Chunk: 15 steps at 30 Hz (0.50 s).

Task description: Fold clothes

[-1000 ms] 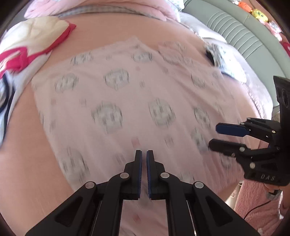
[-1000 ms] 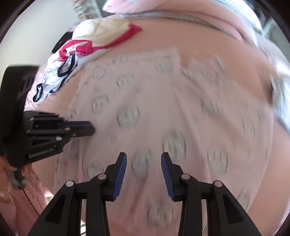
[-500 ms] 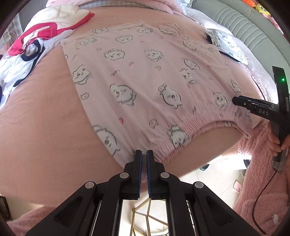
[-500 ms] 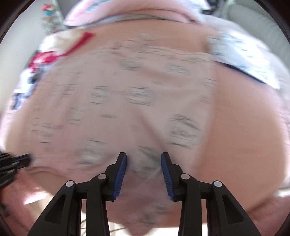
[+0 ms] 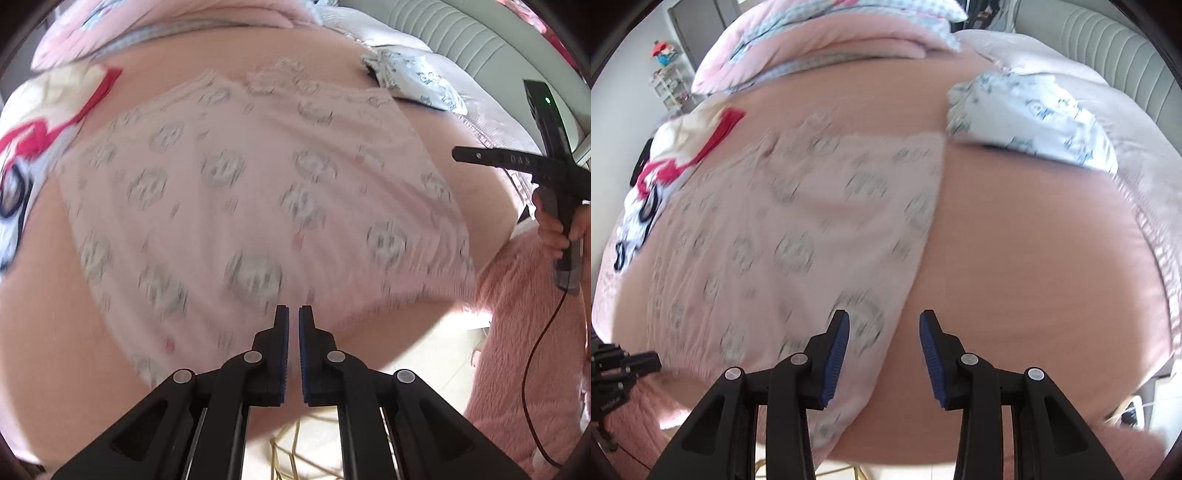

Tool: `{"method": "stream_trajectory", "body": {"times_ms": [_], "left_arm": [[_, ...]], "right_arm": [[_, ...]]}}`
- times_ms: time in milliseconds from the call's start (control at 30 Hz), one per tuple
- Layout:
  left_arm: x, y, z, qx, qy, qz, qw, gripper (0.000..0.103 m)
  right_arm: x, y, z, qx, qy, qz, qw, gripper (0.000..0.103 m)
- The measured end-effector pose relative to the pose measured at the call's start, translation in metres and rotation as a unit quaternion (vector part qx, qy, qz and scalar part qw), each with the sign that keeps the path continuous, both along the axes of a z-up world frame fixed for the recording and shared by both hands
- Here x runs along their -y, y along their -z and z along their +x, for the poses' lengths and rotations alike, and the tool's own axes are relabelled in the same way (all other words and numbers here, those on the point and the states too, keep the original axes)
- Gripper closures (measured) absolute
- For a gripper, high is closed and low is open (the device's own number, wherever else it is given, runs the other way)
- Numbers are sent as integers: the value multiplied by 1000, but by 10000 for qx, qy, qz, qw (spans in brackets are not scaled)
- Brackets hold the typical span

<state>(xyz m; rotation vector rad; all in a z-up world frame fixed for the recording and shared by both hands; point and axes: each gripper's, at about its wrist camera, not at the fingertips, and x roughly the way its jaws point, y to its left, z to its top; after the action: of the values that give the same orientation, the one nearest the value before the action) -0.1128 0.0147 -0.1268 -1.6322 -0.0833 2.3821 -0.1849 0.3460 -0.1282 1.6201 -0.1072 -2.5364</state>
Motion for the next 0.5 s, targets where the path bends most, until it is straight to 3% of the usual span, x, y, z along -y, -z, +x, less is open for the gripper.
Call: {"method": "stream_trajectory", "body": {"times_ms": [167,267,400,467,500], "left_arm": [[-26,-7,-82,-495,58,-98,9987,99],[-23,-2,-143,-771,-284,-86,9966,99],[-3,13,-223,-703,-812,32,9942,99],[-1,25,-251,-561,-717,-4,9958,99],[-2,28,-259,-535,-581,-91,9968,99]], "right_arm": [[-11,-1,-59,-228,-110,191,9995,64],[-11,4,-93,-319,-267,306,9987,64],[-14,32,-137,-44,-99,537,9985,64],[-23,45,-147,55,65,325,9994,61],[-28,52,-148,125,75,123,9998,55]]}}
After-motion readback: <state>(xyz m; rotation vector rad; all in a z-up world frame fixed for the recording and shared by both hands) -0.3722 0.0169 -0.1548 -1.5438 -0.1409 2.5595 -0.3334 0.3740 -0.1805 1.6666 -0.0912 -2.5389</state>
